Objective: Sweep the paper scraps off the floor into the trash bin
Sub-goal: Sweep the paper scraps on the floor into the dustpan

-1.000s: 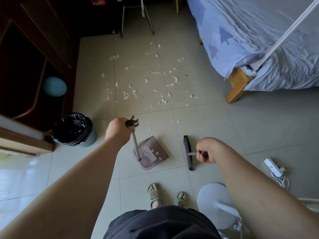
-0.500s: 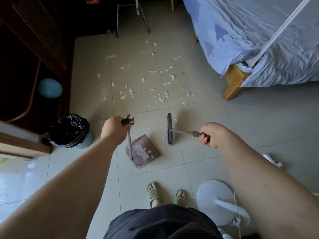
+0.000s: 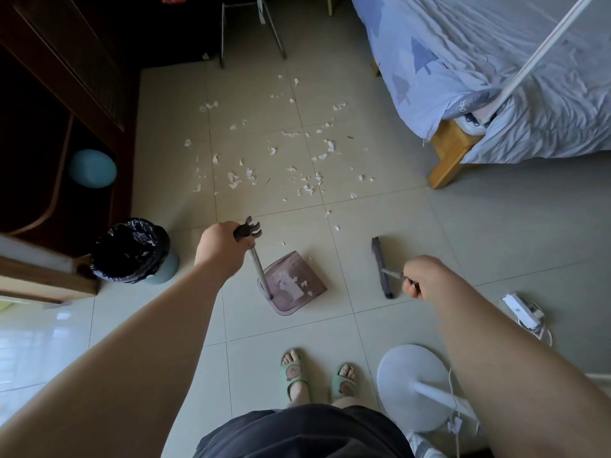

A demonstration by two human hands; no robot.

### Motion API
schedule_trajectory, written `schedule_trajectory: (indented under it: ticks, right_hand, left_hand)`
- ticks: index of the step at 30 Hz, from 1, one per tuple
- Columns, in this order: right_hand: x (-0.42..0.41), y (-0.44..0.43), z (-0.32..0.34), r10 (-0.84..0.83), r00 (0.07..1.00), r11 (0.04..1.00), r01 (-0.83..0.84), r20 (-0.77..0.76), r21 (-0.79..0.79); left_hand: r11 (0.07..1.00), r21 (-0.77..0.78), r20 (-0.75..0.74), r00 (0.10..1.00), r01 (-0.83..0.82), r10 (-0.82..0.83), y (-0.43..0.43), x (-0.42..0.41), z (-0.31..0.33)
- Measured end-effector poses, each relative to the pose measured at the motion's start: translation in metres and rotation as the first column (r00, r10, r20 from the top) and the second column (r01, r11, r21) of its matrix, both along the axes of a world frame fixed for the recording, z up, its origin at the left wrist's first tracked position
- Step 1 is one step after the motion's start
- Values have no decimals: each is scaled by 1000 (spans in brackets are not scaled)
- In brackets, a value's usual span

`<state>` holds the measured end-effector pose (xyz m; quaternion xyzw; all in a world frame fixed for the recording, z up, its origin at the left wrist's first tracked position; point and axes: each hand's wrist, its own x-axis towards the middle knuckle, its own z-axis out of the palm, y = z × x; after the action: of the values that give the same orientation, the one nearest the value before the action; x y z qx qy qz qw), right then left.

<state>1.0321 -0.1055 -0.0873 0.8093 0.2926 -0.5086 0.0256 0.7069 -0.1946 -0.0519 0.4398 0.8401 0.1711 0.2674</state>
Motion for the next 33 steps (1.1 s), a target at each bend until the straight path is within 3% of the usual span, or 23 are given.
schedule_trajectory:
  ticks: [9, 14, 17, 20, 23, 28, 33]
  right_hand:
    - [-69, 4, 13, -5, 988, 998, -5, -157, -60]
    - [-80, 20, 26, 223, 972, 971, -228, -71, -73]
    - [-80, 34, 46, 481, 876, 873, -474, 42, -112]
    - [-81, 45, 74, 717, 686, 696, -696, 126, -175]
    - [-90, 49, 89, 843, 513, 538, -801, 160, -263]
    - [-110, 46, 78, 875, 479, 458, -777, 67, -431]
    - [-124, 43, 63, 852, 515, 505, -758, 98, -414]
  left_hand:
    - [999, -4, 4, 999, -32, 32, -3, -7, 2]
    - [997, -5, -49, 996, -74, 74, -3, -21, 15]
    - [992, -13, -65, 990, -127, 125, -8, -32, 24]
    - [986, 1, -113, 980, -165, 164, -11, -44, 31]
    - [982, 6, -186, 965, -188, 186, -15, -52, 40]
    - [980, -11, -230, 954, -198, 190, -20, -59, 45]
    - [978, -24, -238, 951, -210, 198, -33, -62, 39]
